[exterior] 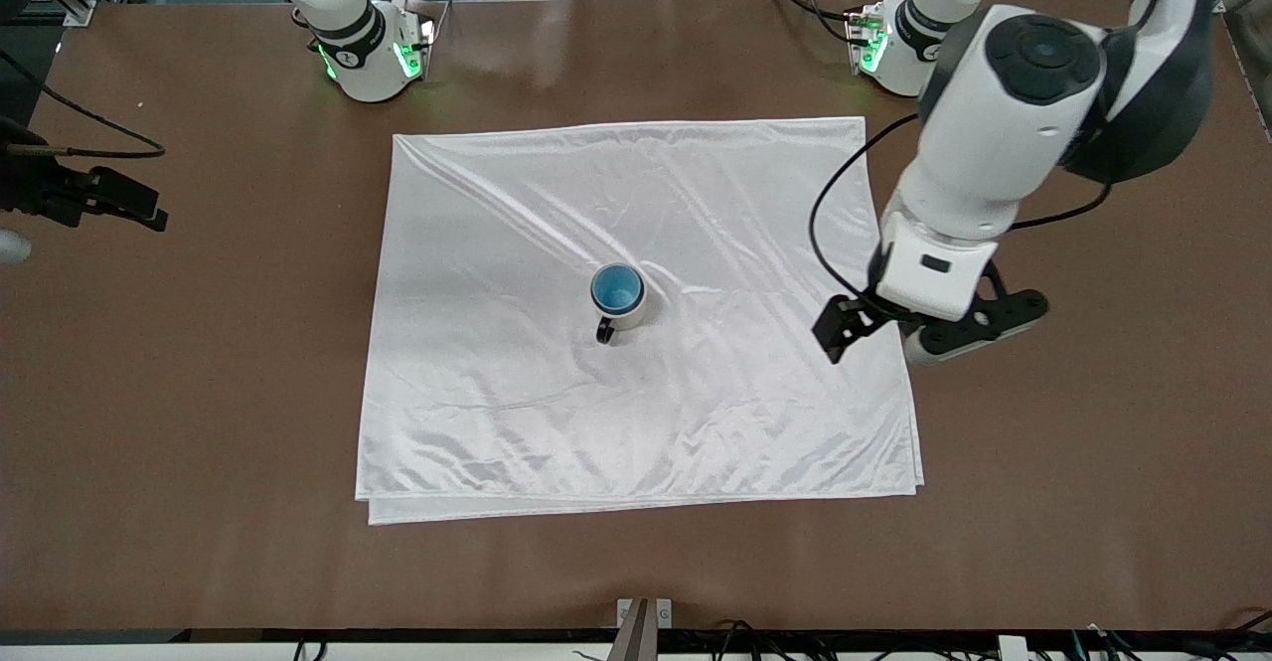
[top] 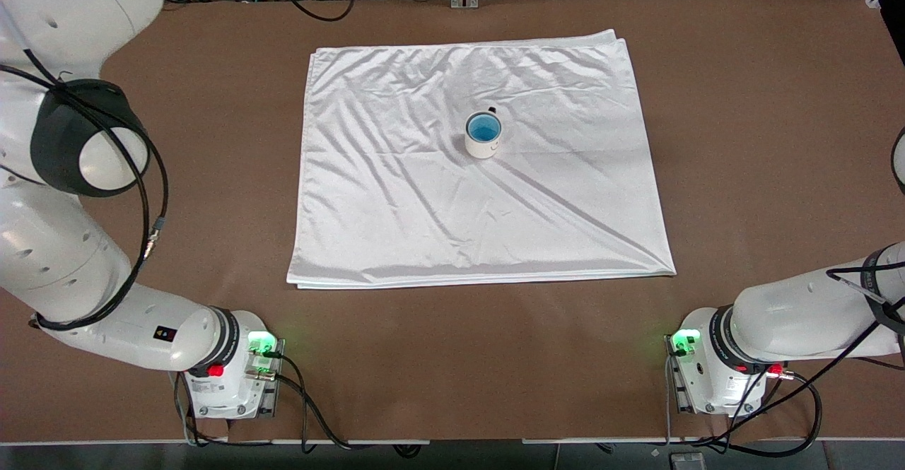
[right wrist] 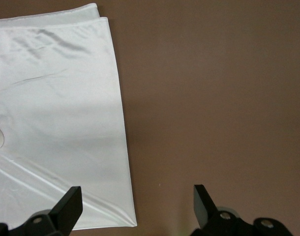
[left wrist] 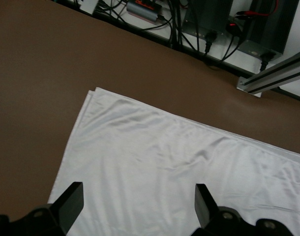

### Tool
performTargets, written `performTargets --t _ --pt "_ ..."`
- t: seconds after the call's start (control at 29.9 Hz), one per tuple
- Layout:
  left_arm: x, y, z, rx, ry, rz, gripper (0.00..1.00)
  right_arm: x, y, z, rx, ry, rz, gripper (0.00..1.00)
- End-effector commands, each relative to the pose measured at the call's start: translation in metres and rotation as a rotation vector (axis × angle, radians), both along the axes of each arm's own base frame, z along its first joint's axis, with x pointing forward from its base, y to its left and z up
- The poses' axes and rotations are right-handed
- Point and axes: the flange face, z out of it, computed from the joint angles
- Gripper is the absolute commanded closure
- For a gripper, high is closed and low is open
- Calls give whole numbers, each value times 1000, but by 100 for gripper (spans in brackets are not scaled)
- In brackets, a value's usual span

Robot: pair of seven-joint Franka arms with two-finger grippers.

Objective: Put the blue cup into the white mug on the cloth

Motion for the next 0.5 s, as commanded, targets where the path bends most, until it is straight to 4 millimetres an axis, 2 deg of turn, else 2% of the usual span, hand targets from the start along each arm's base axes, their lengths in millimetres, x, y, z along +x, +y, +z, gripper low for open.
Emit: performTargets --t 0.0,0.23,0.47 --pt "-5 48 19 79 21 -61 0 -2 -7 6 5 -5 51 0" --pt "-8 110 43 121 57 -118 0 -4 -22 5 7 4 60 0" --pt "-7 162 47 121 110 -169 0 -5 -22 5 5 5 63 0"
